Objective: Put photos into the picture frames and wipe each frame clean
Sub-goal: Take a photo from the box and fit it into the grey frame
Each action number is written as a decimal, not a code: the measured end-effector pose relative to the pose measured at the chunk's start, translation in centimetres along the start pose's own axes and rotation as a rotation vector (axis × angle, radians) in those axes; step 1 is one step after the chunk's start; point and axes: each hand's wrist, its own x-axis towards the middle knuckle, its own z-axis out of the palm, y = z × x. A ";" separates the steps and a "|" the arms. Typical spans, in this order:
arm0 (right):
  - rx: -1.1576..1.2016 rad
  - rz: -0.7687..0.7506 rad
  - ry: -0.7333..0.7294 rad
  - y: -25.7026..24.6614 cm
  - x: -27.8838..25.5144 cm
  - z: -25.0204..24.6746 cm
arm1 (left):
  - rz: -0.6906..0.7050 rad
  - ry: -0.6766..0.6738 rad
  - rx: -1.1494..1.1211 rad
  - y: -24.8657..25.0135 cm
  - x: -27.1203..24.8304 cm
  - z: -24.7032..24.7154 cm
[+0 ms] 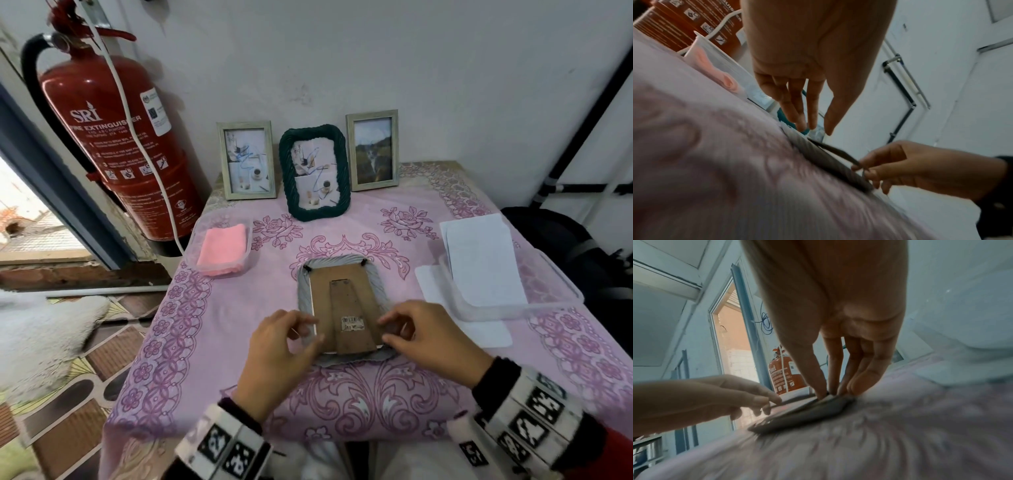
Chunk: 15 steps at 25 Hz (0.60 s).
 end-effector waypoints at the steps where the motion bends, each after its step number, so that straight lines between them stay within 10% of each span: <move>1: -0.017 -0.007 0.023 0.0 -0.8 0.6 | 0.005 0.021 0.037 0.1 -0.9 0.7; 15: -0.062 -0.041 0.114 -0.4 -1.5 1.6 | -0.103 0.167 0.049 -0.3 -2.5 3.2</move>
